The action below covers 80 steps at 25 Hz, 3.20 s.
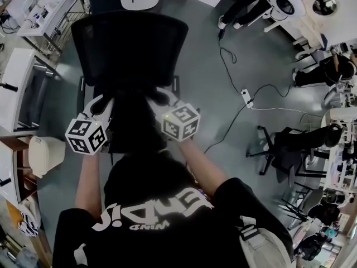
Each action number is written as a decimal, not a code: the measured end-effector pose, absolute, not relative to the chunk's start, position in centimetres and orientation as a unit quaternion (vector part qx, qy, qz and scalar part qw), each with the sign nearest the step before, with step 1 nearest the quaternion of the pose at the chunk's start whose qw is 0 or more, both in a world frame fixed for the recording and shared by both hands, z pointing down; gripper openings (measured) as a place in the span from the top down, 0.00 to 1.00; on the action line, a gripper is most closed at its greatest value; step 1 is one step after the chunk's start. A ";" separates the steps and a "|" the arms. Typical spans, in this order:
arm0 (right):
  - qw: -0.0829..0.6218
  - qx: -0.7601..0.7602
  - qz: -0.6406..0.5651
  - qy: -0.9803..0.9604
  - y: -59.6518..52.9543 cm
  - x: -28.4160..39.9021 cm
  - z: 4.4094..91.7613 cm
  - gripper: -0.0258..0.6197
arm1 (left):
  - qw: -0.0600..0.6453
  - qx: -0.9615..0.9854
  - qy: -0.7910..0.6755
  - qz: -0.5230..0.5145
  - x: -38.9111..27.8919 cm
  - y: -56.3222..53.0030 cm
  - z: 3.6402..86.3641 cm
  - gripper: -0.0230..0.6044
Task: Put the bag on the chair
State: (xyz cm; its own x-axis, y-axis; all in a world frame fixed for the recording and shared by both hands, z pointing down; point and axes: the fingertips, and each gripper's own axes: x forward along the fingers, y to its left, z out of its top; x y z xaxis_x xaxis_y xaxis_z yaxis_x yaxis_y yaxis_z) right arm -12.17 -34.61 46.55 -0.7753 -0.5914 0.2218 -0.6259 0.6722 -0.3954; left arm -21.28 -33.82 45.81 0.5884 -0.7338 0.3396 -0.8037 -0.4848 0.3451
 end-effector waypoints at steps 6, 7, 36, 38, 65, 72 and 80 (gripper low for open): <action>0.050 0.344 0.248 -0.904 -37.1 -12.8 49.7 0.89 | 0.256 0.858 -0.437 0.085 -22.0 -36.4 49.0 0.89; 0.053 0.344 0.250 -0.903 -37.5 -13.0 50.2 0.89 | 0.260 0.857 -0.437 0.087 -22.1 -36.7 49.6 0.89; 0.112 0.341 0.318 -0.877 -40.7 -16.1 61.1 0.89 | 0.343 0.828 -0.423 0.136 -25.0 -40.5 61.0 0.89; 0.114 0.340 0.324 -0.876 -40.2 -16.1 61.7 0.89 | 0.348 0.825 -0.423 0.138 -25.0 -40.1 61.6 0.89; 0.162 0.310 0.344 -0.871 -34.6 -13.7 64.5 0.71 | 0.364 0.782 -0.478 0.163 -25.9 -34.6 64.1 0.68; 0.185 0.291 0.344 -0.873 -32.6 -13.2 64.9 0.60 | 0.373 0.769 -0.490 0.170 -27.0 -32.2 64.7 0.52; 0.201 0.281 0.344 -0.873 -30.1 -12.1 64.6 0.57 | 0.366 0.763 -0.503 0.174 -26.9 -29.8 63.8 0.51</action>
State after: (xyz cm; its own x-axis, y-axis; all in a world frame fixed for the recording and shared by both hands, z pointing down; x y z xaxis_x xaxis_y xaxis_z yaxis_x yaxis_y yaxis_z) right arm -12.14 -30.12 64.60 -0.7617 -0.3522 0.5438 -0.6285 0.6056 -0.4881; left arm -26.88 -29.78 63.83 0.4340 -0.6404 0.6337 -0.8950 -0.2261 0.3844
